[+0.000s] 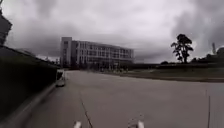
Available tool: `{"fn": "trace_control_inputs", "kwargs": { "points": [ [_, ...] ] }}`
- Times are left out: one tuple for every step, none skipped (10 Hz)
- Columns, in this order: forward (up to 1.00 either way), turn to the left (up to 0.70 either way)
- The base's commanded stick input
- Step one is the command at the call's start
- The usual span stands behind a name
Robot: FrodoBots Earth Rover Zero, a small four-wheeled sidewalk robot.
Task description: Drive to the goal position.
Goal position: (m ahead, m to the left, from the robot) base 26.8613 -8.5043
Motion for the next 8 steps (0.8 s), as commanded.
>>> {"fn": "trace_control_inputs", "kwargs": {
  "points": [
    [1.0, 0.0],
    [1.0, 0.0],
    [1.0, 0.0],
    [1.0, 0.0],
    [1.0, 0.0],
    [1.0, 0.0],
    [1.0, 0.0],
    [1.0, 0.0]
  ]
}}
